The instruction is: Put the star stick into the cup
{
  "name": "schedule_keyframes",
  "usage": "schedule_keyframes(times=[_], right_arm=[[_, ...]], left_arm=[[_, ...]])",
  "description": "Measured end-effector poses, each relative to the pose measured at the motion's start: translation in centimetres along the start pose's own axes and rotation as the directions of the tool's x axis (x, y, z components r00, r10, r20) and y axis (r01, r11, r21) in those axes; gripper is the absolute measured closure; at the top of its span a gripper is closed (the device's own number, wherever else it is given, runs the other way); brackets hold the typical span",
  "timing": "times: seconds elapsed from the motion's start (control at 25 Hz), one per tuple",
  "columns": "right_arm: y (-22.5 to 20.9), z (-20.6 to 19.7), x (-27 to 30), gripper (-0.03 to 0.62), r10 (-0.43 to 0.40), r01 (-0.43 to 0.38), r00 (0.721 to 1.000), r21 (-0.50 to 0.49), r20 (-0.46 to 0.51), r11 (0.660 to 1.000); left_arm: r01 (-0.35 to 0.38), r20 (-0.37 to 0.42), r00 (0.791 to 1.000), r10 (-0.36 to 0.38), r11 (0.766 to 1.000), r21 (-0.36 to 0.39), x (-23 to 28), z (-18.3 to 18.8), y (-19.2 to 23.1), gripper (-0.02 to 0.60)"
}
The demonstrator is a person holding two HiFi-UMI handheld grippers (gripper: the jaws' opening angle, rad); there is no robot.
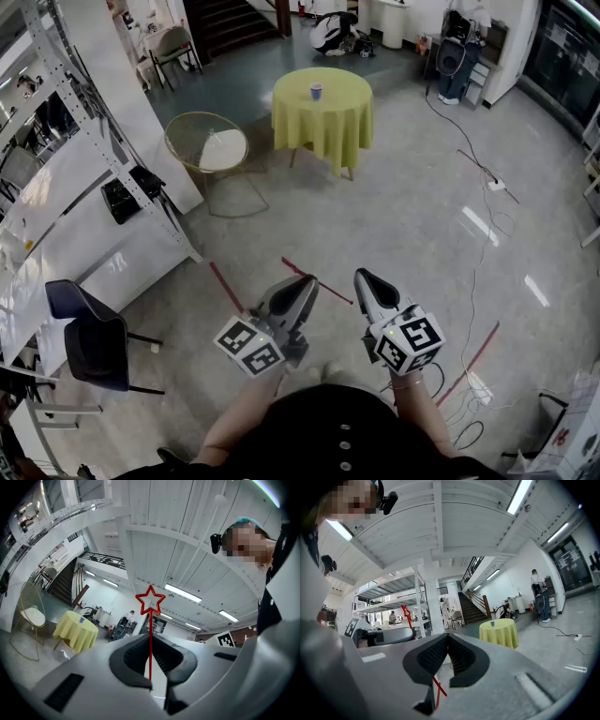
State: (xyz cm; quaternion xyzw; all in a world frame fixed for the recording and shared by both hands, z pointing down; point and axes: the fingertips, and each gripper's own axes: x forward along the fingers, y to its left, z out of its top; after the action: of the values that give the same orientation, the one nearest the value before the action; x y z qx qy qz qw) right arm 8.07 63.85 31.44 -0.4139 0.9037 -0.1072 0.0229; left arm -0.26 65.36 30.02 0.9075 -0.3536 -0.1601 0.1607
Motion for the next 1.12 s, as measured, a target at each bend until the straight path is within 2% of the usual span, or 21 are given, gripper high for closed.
schedule_keyframes(times=[0.48, 0.68, 0.84, 1.12], right_arm=[[1.8, -0.6, 1.6, 0.592, 0.000, 0.000, 1.000, -0.016, -0.017, 1.000], [2.1, -0.2, 2.5, 0.591, -0.033, 0.033, 0.999, 0.008, 0.026, 0.999], [1.6, -0.7, 3.2, 0.591, -0.073, 0.073, 0.997, 0.008, 0.007, 0.997], [0.3, -0.7, 5.3, 0.591, -0.090, 0.090, 0.996, -0.012, -0.006, 0.996]], left_arm=[[0.002, -0.001, 1.000, -0.002, 1.000, -0.006, -1.2, 0.5, 1.5, 0.560], [0.007, -0.003, 1.000, -0.007, 1.000, -0.001, -2.1, 1.1, 2.8, 0.560], [0.010, -0.008, 1.000, -0.010, 1.000, 0.000, -2.4, 1.3, 3.7, 0.560], [0.005, -0.002, 1.000, -0.005, 1.000, -0.006, -1.3, 1.8, 5.9, 0.560]])
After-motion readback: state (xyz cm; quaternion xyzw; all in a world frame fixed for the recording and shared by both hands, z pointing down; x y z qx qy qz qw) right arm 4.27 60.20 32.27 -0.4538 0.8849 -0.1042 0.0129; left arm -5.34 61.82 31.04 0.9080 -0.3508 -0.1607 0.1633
